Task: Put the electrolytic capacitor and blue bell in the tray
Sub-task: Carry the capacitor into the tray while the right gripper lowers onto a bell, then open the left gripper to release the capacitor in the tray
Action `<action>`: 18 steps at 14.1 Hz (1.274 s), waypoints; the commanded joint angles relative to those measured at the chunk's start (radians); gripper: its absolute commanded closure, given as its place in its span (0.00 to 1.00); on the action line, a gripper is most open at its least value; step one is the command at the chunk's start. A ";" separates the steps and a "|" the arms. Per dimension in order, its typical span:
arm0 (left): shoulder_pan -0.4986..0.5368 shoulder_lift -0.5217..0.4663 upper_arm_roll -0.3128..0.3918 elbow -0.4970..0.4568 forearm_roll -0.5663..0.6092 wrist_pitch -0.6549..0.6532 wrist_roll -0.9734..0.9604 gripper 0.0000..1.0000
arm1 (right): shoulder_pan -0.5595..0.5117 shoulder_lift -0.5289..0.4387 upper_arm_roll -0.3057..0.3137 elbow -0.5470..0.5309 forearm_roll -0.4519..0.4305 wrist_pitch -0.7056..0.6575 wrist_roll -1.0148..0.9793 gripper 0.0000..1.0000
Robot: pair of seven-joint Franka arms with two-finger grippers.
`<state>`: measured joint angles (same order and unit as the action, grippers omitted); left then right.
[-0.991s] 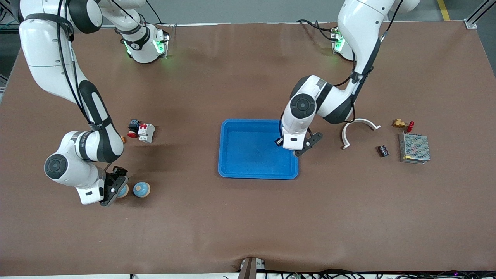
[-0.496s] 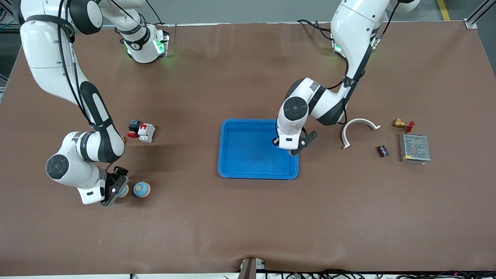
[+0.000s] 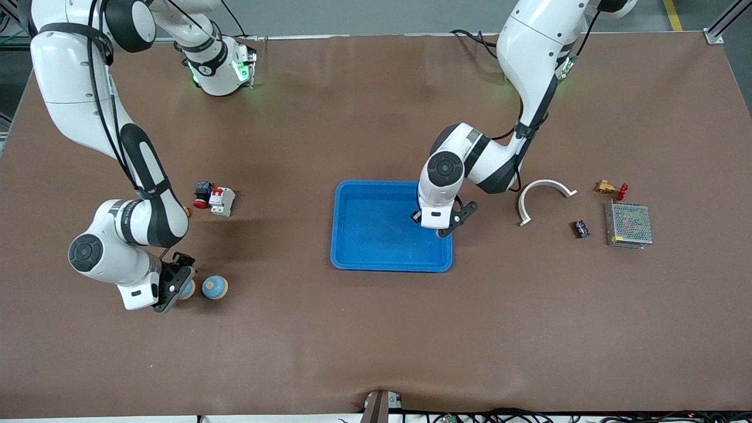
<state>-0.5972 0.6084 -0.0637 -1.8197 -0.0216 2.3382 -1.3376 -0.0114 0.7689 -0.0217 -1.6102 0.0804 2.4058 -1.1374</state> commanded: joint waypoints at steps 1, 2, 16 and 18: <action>-0.010 -0.001 0.009 0.017 -0.012 0.001 -0.017 0.00 | -0.012 0.016 0.008 0.021 0.030 0.004 -0.031 0.25; -0.007 -0.009 0.007 0.023 -0.011 0.000 -0.015 0.00 | -0.012 0.016 0.008 0.021 0.032 0.004 -0.033 0.30; 0.230 -0.188 0.019 0.137 0.008 -0.347 0.434 0.00 | 0.008 -0.002 0.005 0.211 0.097 -0.307 0.094 0.39; 0.281 -0.228 0.016 0.087 0.086 -0.347 0.474 0.00 | 0.031 -0.019 0.005 0.234 0.088 -0.365 0.184 0.39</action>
<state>-0.3547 0.4386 -0.0420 -1.6660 0.0082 1.9990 -0.9062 -0.0019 0.7637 -0.0187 -1.4063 0.1565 2.0979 -1.0316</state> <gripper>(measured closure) 0.000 0.317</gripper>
